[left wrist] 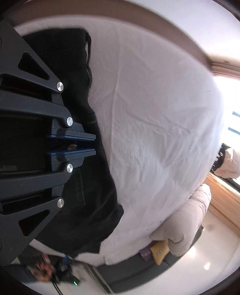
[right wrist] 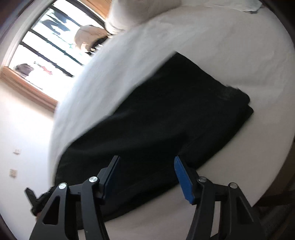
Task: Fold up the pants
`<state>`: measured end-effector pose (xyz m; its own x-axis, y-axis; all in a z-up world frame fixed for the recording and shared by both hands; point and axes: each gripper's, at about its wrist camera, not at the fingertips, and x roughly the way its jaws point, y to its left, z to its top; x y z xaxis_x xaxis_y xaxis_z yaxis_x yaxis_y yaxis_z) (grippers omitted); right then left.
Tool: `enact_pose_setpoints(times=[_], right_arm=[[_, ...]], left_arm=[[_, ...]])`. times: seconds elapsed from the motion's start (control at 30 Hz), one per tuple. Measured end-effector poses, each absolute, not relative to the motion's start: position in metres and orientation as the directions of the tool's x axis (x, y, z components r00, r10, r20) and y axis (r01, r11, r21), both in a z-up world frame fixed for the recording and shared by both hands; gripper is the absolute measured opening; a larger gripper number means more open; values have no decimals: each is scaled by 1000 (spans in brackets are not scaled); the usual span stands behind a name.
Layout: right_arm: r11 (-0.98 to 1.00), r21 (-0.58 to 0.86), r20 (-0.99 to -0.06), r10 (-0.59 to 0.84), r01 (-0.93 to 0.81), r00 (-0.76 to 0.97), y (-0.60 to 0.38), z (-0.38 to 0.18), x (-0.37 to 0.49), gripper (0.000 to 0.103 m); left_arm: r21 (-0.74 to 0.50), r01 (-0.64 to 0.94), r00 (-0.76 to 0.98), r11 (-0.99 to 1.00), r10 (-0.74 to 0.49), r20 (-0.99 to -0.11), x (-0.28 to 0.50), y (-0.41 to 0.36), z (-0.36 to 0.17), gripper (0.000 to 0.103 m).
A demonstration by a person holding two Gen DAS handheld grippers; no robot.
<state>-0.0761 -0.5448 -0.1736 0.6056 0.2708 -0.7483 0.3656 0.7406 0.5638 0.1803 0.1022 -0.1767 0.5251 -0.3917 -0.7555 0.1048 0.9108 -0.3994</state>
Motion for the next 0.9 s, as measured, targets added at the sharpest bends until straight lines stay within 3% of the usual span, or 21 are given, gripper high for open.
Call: enact_pose_setpoints(times=[0.1, 0.17, 0.23, 0.27, 0.3, 0.37, 0.43, 0.5, 0.63, 0.9], right_arm=[[742, 617, -698, 361, 264, 618, -518, -170, -68, 71], [767, 602, -709, 388, 220, 589, -502, -178, -57, 71], [768, 567, -758, 347, 296, 552, -507, -200, -54, 71], [753, 576, -757, 345, 318, 555, -515, -207, -56, 68], [718, 609, -735, 350, 338, 581, -529, -214, -62, 58], [707, 602, -739, 318, 371, 594, -546, -211, -71, 57], [720, 532, -778, 207, 446, 593, -569, -200, -86, 68], [682, 523, -776, 133, 512, 617, -592, -192, -108, 72], [562, 612, -721, 108, 556, 684, -629, -188, -132, 72], [502, 643, -724, 150, 579, 673, -636, -211, -127, 74]], left_arm=[[-417, 147, 542, 897, -426, -725, 161, 92, -162, 8], [-357, 169, 548, 919, -389, -741, 149, 80, -163, 8], [-330, 163, 506, 930, -366, -781, 148, 76, -181, 8], [-355, 164, 506, 920, -387, -771, 145, 80, -188, 8], [-399, 169, 518, 901, -426, -742, 144, 87, -193, 8], [-456, 158, 508, 876, -468, -723, 148, 94, -197, 8], [-411, 149, 503, 900, -427, -752, 151, 87, -191, 8], [-356, 150, 510, 922, -381, -771, 146, 79, -178, 8], [-406, 202, 537, 891, -447, -715, 133, 56, -146, 8], [-481, 268, 447, 835, -550, -706, 110, -17, -144, 8]])
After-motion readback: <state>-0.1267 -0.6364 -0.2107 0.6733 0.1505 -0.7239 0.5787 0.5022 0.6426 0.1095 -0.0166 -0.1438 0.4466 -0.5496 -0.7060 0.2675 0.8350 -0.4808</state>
